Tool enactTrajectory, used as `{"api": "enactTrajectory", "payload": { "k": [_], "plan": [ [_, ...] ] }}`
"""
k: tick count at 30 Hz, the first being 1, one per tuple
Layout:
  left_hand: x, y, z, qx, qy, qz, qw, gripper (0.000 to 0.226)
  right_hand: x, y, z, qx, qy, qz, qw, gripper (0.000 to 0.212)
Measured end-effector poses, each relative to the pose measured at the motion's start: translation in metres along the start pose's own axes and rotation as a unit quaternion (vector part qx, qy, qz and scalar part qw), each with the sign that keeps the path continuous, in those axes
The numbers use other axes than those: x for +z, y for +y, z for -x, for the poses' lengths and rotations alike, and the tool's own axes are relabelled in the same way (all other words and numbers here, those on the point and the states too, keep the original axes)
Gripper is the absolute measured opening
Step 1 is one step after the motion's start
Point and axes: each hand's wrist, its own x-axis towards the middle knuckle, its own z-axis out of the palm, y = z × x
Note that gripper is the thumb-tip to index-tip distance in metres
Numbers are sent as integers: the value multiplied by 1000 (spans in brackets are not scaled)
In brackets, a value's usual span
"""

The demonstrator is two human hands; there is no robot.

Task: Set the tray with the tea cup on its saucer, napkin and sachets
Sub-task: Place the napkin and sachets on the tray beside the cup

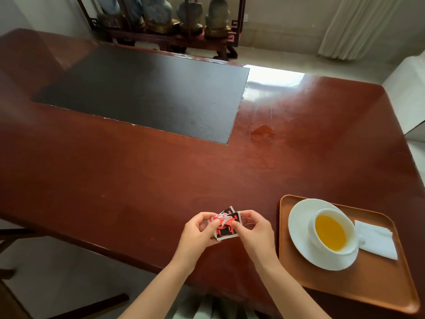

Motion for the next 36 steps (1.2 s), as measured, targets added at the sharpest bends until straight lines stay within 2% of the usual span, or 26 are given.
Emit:
{"api": "enactTrajectory", "payload": {
  "k": [3,8,10,13,18,22,25,27,32,36],
  "plan": [
    [3,4,3,31,5,-12,999,11,-3,-6,0,-39,14,39,998,14],
    [8,9,7,40,-18,0,999,11,-11,-12,-4,-65,74,51,994,26],
    [11,11,8,36,-29,13,999,14,-15,-12,-6,-55,64,45,995,23],
    [13,14,11,23,-46,25,998,16,-21,-9,-9,-29,8,-5,1000,5],
    [14,21,11,10,-76,-28,997,10,-33,-8,-12,-36,-18,-25,999,12],
    [20,27,12,42,-76,-71,994,10,-39,-8,-10,-23,-7,-70,997,5],
    [29,28,15,50,-51,-49,996,9,-45,-4,-1,33,-13,-126,991,19],
    [36,26,17,49,-41,-41,997,8,-51,1,7,51,-19,-147,988,15],
    [61,23,18,45,-92,-118,988,5,-76,14,27,59,36,-147,987,13],
    [93,20,25,34,-132,-160,978,12,-112,29,45,79,50,-138,986,10]
  ]
}}
